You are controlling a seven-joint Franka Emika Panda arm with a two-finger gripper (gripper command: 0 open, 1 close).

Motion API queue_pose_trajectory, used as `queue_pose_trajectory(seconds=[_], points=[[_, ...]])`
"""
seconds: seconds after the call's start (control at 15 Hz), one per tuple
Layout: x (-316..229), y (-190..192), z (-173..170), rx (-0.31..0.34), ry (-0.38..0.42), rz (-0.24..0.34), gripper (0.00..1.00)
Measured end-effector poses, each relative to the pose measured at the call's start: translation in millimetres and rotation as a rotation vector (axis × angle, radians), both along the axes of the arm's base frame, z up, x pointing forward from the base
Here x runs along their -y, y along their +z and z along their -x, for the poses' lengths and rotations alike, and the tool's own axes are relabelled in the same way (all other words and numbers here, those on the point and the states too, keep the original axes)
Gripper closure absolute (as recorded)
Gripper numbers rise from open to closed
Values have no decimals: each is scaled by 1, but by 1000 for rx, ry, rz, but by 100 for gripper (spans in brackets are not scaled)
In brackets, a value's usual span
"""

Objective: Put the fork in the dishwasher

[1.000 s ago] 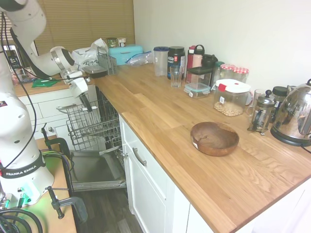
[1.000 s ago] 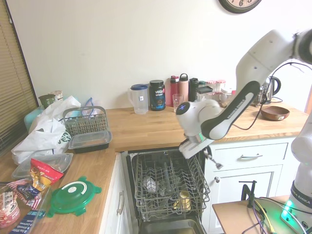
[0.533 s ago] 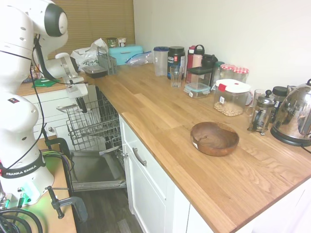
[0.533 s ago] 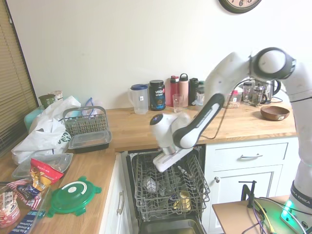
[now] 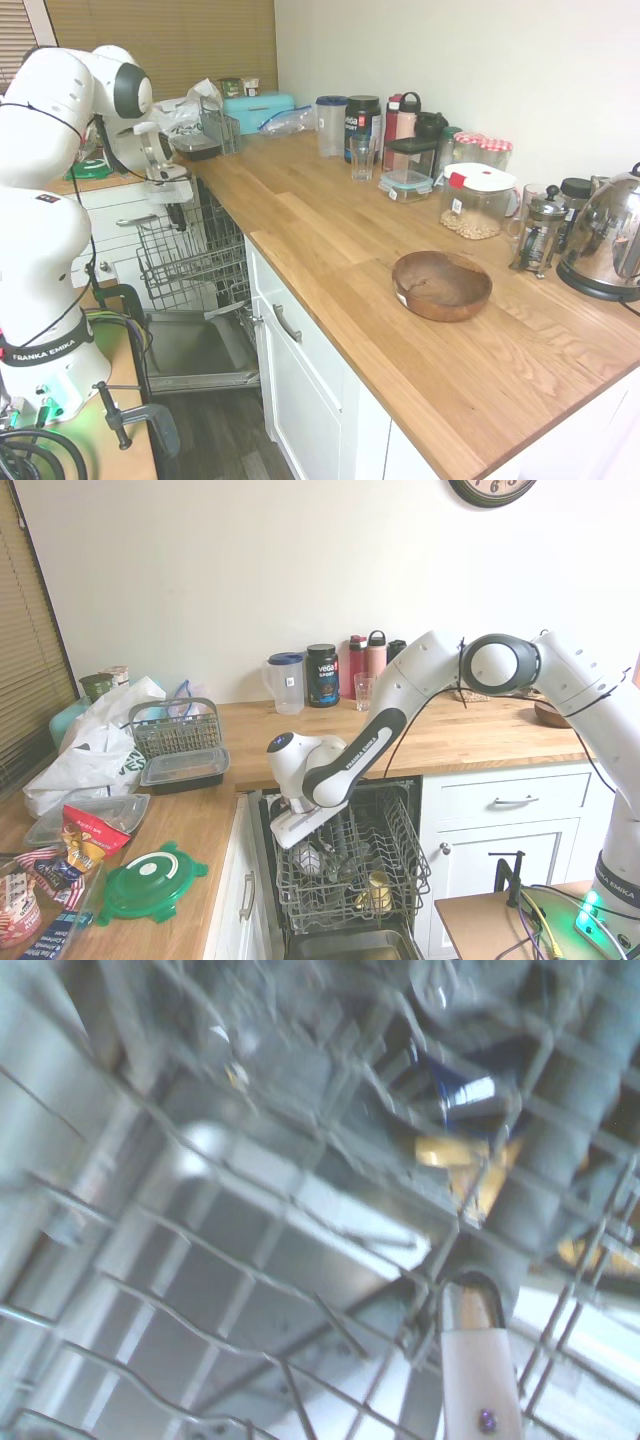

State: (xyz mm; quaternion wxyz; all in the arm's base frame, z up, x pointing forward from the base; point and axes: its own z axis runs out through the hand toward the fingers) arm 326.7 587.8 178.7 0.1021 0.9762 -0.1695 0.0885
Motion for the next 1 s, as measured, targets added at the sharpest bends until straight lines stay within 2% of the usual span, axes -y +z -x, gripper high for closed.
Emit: queue_pose_trajectory(seconds=[0.27, 0.47, 0.67, 0.8, 1.0], points=[[14, 18, -16, 7, -13, -11, 0], [22, 23, -15, 8, -9, -14, 0], [31, 46, -12, 27, -5, -32, 0], [41, 78, -5, 57, 4, -65, 0], [72, 153, -8, 143, -8, -161, 0]])
